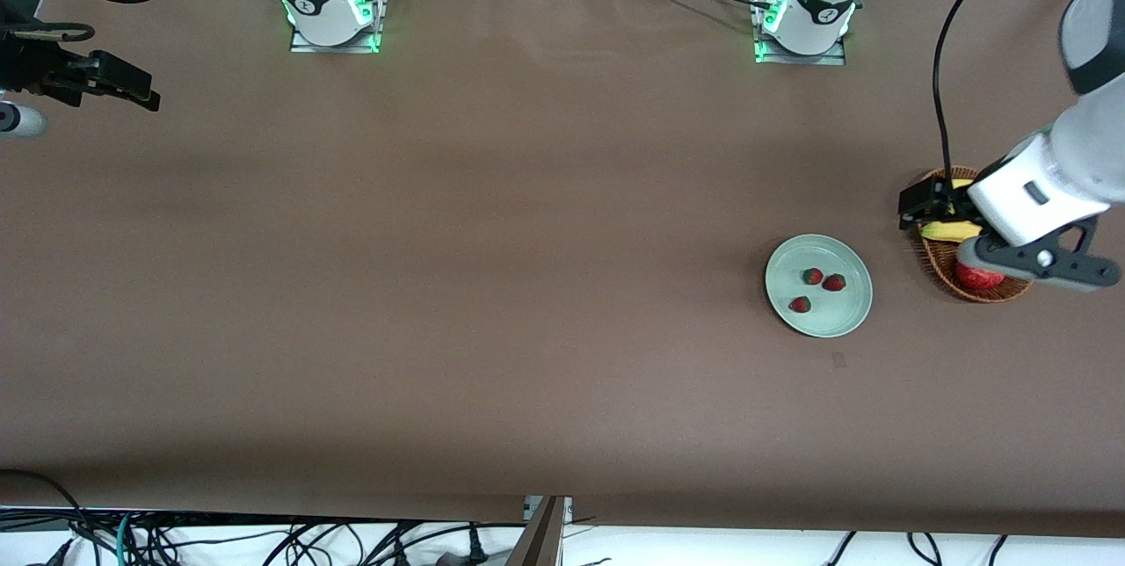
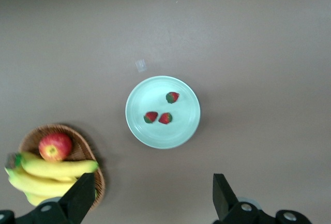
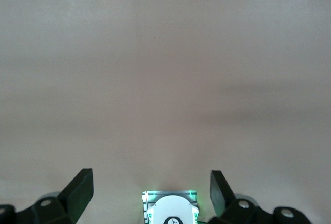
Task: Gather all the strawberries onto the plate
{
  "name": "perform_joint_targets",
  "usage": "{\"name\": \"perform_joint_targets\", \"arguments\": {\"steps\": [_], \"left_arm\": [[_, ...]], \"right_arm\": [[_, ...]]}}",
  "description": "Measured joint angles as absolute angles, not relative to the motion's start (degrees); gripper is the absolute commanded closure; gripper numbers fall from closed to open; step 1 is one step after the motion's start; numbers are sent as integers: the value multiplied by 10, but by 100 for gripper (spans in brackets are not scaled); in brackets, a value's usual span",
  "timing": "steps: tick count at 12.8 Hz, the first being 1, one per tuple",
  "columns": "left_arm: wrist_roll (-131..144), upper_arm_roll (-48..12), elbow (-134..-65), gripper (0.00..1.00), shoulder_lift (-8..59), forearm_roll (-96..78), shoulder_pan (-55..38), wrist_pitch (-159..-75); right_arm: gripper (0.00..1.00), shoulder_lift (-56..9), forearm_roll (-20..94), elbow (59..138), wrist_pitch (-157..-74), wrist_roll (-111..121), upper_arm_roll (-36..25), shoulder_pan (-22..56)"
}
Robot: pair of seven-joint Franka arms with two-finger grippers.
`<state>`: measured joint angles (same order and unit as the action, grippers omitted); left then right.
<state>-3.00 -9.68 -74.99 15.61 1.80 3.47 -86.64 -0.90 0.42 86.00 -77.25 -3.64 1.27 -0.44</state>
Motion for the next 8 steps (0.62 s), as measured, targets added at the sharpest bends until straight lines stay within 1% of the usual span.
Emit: {"name": "perform_joint_targets", "arguments": {"steps": [1,3,5,8], "left_arm": [[-30,-62,-781,0,130,1,19,-872],[-28,-21,-861,0,79,-7,-2,-913],[-19,-7,-925,0,39,-8,-13,-942],[-10,-5,-965,0,15,-8,-16,-957]], "right_arm": [[0,-9,4,860,-773,-36,13,-4],[0,-9,4,860,-773,-36,13,-4],[0,-9,4,860,-773,-36,13,-4],[0,-9,4,860,-773,-36,13,-5]]}}
